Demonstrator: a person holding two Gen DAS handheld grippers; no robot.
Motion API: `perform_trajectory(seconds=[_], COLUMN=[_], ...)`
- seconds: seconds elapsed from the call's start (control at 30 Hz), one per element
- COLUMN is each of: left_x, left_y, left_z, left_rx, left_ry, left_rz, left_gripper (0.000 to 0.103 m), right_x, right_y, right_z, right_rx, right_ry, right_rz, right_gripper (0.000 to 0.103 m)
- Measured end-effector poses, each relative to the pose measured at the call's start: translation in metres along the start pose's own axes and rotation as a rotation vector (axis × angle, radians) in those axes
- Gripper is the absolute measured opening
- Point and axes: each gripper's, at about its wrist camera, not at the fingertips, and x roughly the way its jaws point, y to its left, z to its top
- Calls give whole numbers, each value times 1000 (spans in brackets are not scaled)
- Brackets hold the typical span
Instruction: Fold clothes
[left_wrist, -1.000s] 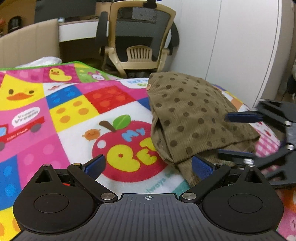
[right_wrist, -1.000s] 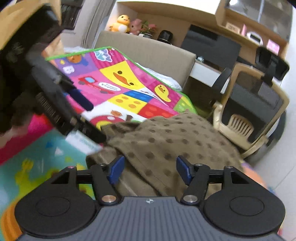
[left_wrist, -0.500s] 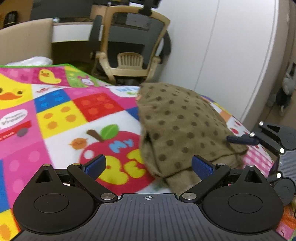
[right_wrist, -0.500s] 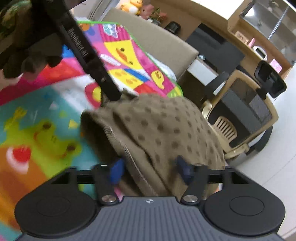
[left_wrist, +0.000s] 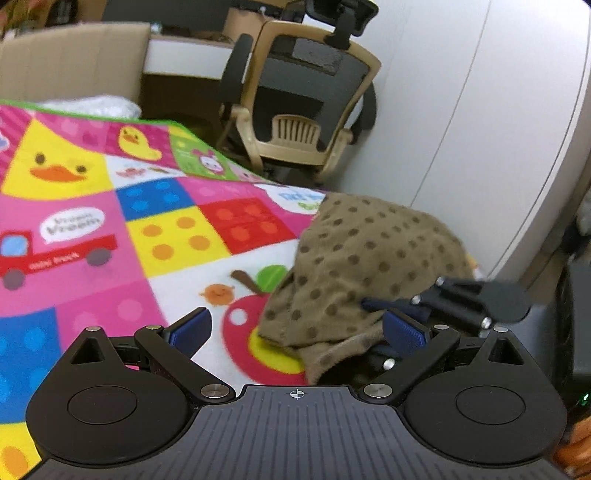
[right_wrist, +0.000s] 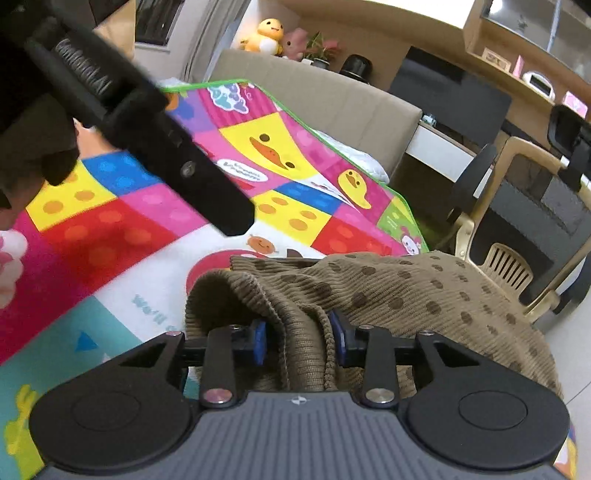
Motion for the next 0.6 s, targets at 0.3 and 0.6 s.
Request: perform_trajectory(seconds=[0.3,0.6], left_x=[54,73], left_y=[-9,-29], left_z=[-2,-19], left_rx=[3,67], left_ry=[62,108], left_rz=[-23,-54], left_gripper=[101,78], right_x=[-73,-61], right_y=[-57,-113], right_z=[-35,-65], right_rx=[225,448], right_ry=[-3,73], right_rz=[-92,-186], right_gripper=[82,82])
